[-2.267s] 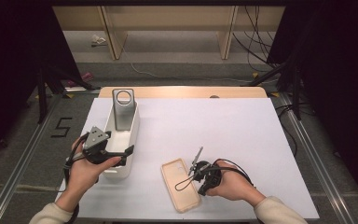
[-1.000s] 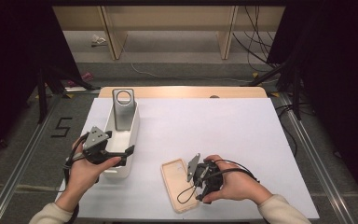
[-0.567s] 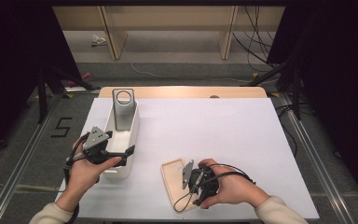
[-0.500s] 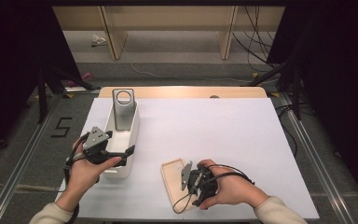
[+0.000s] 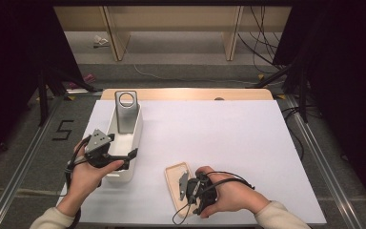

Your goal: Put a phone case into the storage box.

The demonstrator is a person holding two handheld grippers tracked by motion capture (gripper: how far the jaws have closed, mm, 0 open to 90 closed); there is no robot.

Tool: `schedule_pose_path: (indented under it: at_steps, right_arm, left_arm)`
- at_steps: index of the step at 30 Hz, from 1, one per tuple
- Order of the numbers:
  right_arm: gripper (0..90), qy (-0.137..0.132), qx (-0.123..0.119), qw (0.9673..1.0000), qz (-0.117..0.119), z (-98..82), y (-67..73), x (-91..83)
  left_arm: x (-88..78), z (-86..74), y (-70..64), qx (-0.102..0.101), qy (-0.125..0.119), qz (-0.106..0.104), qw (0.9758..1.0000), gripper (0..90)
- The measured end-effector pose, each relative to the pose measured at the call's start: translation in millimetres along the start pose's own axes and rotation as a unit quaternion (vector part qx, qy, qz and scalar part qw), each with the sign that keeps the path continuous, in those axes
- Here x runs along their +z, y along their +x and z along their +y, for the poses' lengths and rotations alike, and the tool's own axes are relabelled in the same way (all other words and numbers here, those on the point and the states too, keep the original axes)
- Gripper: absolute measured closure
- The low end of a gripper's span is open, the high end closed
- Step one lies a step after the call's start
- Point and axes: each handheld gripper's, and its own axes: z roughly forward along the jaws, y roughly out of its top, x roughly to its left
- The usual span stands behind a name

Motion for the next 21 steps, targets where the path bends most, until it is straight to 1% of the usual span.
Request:
schedule_pose_path:
  at_steps: [1,2,4,5,7,8,11,15,17,19,21]
  right_arm:
    - [25.0,-0.002,-0.002,1.0000,-0.002,0.4,0.3,1.1]
    - [25.1,0.000,-0.002,1.0000,0.003,0.9,0.6,1.9]
    - [25.1,0.005,-0.009,0.9999,0.001,1.8,0.9,4.0]
    - [25.3,0.006,-0.006,1.0000,0.004,2.1,1.7,4.7]
    - [25.9,0.010,-0.012,0.9999,0.005,3.3,2.4,6.7]
    - [26.6,0.013,-0.011,0.9998,0.007,3.8,3.1,7.1]
    - [28.2,0.020,-0.019,0.9996,0.006,5.1,3.7,9.1]
    - [33.1,0.024,-0.027,0.9993,0.007,6.8,5.3,10.9]
    - [36.5,0.025,-0.028,0.9992,0.014,7.2,5.9,11.9]
    - [39.7,0.029,-0.035,0.9989,0.014,7.9,7.0,13.2]
    - [41.7,0.028,-0.036,0.9988,0.014,9.2,8.6,14.0]
  left_arm:
    - [0.2,-0.1,-0.1,0.000,0.000,-0.001,1.0000,1.9]
    - [0.3,-0.2,-0.1,0.000,0.001,0.000,1.0000,1.9]
    - [0.5,-0.4,-0.1,0.000,0.001,0.000,1.0000,1.9]
    - [0.5,-0.5,-0.1,0.000,0.001,0.000,1.0000,1.9]
    - [0.5,-0.4,0.0,0.000,0.001,0.000,1.0000,1.9]
    - [0.5,-0.4,0.0,0.000,0.001,0.000,1.0000,1.9]
    - [0.6,-0.5,-0.1,0.000,0.000,-0.001,1.0000,1.9]
    - [1.1,-1.0,0.2,-0.001,0.001,0.000,1.0000,1.9]
    - [1.3,-1.2,0.1,-0.001,0.002,-0.001,1.0000,1.9]
    - [1.4,-1.2,-0.1,0.000,0.002,-0.001,1.0000,1.9]
    - [1.3,-1.1,-0.4,-0.001,0.002,-0.002,1.0000,1.9]
